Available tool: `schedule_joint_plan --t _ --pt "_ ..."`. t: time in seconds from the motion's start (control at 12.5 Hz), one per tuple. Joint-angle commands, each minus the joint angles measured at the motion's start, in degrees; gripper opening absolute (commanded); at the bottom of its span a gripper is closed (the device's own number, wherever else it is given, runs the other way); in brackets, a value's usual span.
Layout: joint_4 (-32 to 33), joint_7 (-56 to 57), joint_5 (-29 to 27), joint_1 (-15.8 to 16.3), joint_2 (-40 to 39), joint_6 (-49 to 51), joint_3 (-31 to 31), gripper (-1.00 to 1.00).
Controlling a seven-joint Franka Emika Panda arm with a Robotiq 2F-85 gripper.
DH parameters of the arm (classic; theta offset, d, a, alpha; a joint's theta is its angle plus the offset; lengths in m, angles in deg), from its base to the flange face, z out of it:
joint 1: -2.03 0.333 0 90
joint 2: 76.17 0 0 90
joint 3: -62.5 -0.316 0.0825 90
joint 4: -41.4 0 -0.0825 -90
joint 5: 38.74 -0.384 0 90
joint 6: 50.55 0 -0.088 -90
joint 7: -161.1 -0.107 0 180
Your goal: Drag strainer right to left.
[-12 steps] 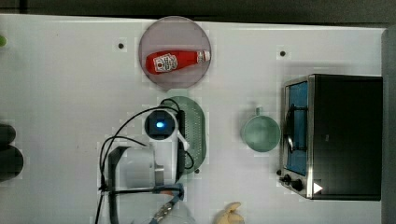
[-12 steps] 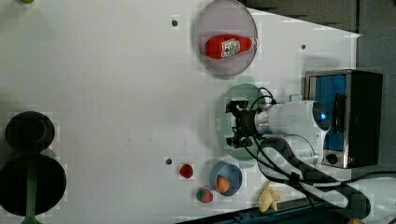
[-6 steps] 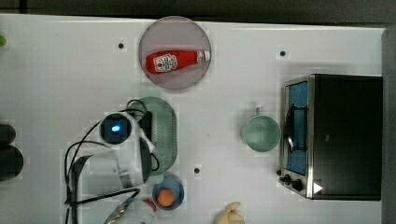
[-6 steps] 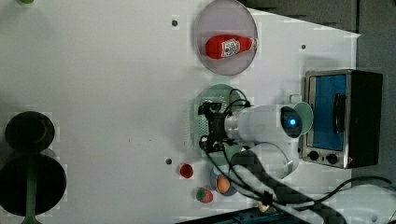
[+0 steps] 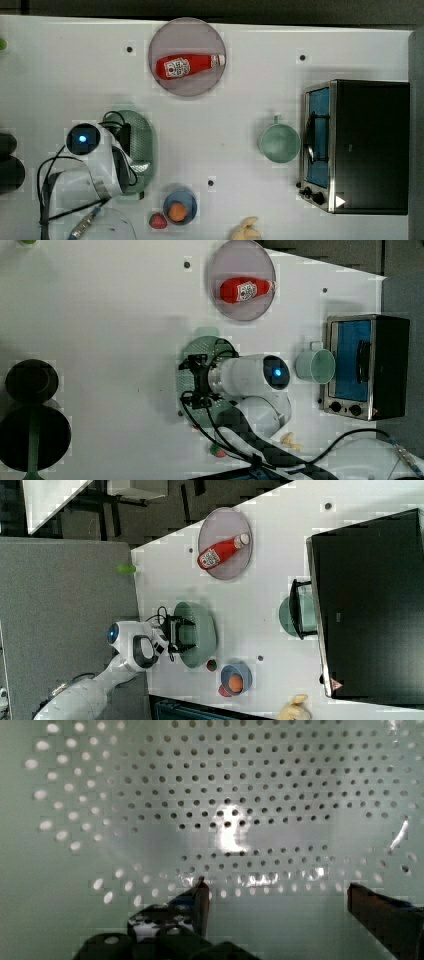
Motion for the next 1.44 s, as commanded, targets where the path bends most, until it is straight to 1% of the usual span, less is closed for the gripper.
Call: schedule_joint_plan --t 0.08,0.24,0.48,0.88,1.04,1.2,1.28,1.44 --pt "-3.72 -4.31 0.95 2.35 -0.69 -1.04 0.23 1.0" --pt "-5.92 -5.61 0.86 3.96 -2.04 -1.03 0.23 1.0" --pt "-9.48 -10.97 0.86 6.36 -4.17 -1.01 0.24 1.0" --pt "-14.72 -11.52 0.86 9.66 -8.05 -1.06 0.21 1.0" --pt "-16.49 -11.51 0.86 10.47 -9.26 -1.13 0.17 1.0" --pt "-16.7 -11.51 0.89 10.59 -9.15 -0.88 0.55 1.0" --pt "-16.53 -11.43 1.02 10.56 -8.61 0.23 0.83 1.0" --pt "-15.41 -7.75 2.91 10.56 -5.07 6.55 2.77 1.0"
